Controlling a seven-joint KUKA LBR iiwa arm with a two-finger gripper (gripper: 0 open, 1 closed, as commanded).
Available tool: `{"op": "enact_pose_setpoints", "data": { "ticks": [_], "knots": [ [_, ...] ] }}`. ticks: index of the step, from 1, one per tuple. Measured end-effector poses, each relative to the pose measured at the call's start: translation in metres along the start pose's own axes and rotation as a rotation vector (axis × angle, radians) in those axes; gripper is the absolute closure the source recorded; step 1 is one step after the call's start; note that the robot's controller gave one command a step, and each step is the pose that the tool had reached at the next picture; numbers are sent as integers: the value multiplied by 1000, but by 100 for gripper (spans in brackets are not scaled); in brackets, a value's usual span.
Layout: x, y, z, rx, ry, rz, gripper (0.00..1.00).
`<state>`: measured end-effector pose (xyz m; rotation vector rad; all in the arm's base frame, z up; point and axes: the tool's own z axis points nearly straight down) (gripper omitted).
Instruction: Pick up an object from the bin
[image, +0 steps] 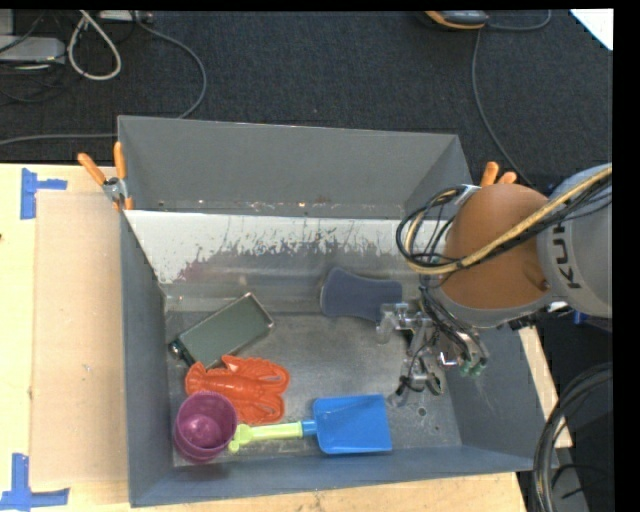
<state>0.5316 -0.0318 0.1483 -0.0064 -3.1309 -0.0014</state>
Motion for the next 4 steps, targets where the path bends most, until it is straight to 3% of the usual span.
{"op": "enact_pose_setpoints", "data": {
  "ticks": [1, 2, 3, 4],
  "knots": [
    [-2, 0, -4, 0, -8, -2, 0],
    [37, 73, 79, 0, -7, -83, 0],
    [42, 69, 11, 3, -18, -28, 0],
    [51, 64, 50, 1, 4, 1, 0]
  ]
}}
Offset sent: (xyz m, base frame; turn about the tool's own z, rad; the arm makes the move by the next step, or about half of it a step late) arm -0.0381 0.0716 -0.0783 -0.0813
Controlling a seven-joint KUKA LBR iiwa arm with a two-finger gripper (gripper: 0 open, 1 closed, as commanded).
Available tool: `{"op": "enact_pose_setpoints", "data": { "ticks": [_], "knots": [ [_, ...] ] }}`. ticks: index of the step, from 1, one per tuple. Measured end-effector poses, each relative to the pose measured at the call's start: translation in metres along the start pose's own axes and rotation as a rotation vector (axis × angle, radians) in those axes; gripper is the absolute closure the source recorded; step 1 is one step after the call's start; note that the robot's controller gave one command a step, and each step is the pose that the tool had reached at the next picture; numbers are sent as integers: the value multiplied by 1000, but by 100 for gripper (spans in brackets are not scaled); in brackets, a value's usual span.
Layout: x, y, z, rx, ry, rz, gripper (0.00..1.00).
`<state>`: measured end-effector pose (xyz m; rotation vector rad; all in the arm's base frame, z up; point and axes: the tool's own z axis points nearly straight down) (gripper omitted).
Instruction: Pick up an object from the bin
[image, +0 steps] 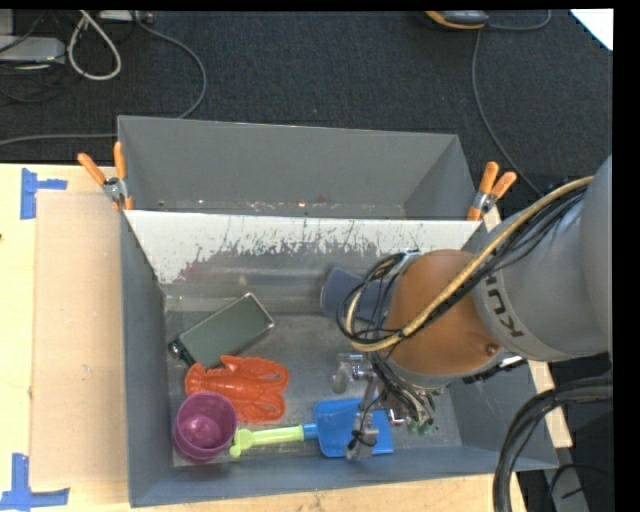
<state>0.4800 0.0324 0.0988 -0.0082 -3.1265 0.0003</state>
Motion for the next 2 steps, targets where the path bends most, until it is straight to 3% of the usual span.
{"op": "enact_pose_setpoints", "data": {
  "ticks": [1, 2],
  "knots": [
    [5, -9, 28, -1, -33, 65, 0],
    [-3, -1, 29, -1, -7, -107, 100]
  ]
}}
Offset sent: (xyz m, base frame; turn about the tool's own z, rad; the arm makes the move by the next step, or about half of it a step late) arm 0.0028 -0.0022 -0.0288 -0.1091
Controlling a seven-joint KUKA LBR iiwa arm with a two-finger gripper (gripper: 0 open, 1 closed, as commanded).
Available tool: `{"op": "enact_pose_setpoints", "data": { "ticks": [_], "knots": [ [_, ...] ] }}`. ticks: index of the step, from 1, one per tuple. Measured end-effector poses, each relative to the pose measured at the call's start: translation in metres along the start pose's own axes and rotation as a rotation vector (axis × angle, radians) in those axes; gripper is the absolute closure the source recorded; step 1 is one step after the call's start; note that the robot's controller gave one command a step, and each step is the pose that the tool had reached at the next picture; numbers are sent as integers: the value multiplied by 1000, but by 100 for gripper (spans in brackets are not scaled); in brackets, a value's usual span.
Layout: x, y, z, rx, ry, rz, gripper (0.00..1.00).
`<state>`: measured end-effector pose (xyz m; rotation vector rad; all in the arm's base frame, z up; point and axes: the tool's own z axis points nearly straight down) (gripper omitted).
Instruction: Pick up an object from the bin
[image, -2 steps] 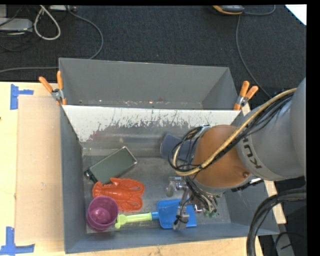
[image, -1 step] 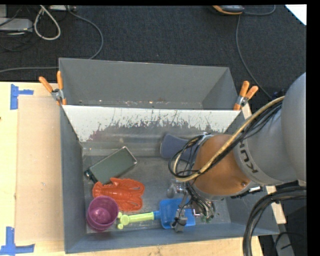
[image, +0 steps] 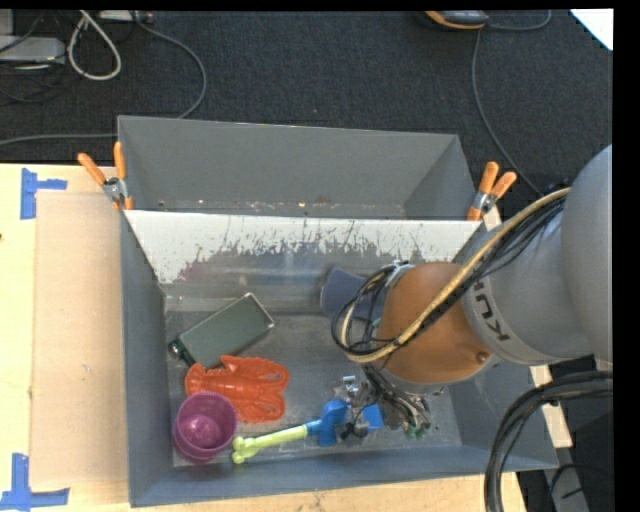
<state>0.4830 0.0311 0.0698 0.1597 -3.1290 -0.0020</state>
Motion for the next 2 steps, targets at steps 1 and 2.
{"op": "enact_pose_setpoints", "data": {
  "ticks": [1, 2],
  "knots": [
    [0, 0, 0, 0, 0, 0, 100],
    [3, 0, -14, 0, 12, 0, 100]
  ]
}}
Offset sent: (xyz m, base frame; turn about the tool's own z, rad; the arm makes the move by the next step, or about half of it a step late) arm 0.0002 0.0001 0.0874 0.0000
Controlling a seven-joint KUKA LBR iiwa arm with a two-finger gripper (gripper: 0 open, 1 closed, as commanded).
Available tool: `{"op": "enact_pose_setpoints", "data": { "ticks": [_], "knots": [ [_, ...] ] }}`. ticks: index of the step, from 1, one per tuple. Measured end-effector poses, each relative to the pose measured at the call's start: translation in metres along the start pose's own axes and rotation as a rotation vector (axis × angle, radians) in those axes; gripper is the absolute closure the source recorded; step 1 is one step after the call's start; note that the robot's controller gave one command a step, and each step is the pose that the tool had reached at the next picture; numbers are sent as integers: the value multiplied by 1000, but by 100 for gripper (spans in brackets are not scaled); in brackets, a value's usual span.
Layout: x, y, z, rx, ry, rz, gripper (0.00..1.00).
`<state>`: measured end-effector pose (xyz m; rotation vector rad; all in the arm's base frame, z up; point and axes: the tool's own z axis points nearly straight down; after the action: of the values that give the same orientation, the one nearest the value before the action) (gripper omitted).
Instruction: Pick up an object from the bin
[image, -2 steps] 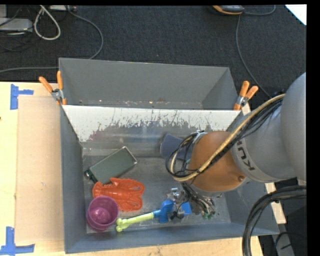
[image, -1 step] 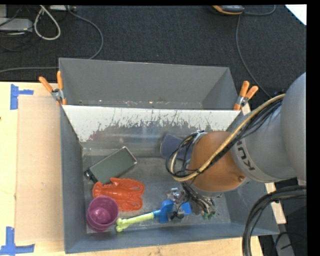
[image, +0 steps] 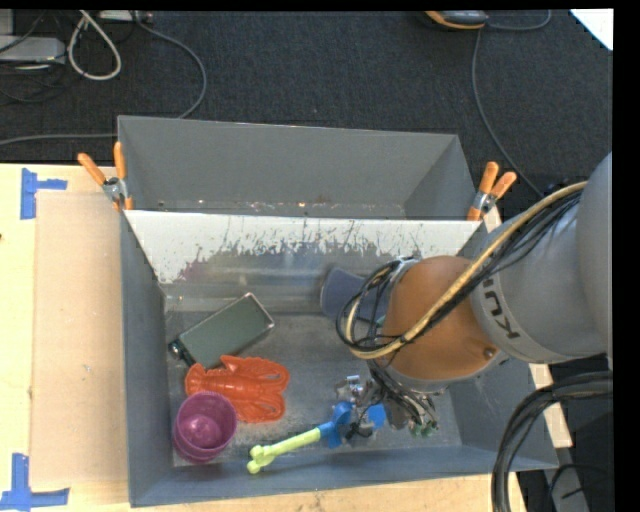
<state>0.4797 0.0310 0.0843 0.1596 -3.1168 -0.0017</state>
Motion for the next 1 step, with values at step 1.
{"op": "enact_pose_setpoints", "data": {
  "ticks": [1],
  "knots": [
    [0, 0, -42, 0, -1, 0, 100]
  ]
}}
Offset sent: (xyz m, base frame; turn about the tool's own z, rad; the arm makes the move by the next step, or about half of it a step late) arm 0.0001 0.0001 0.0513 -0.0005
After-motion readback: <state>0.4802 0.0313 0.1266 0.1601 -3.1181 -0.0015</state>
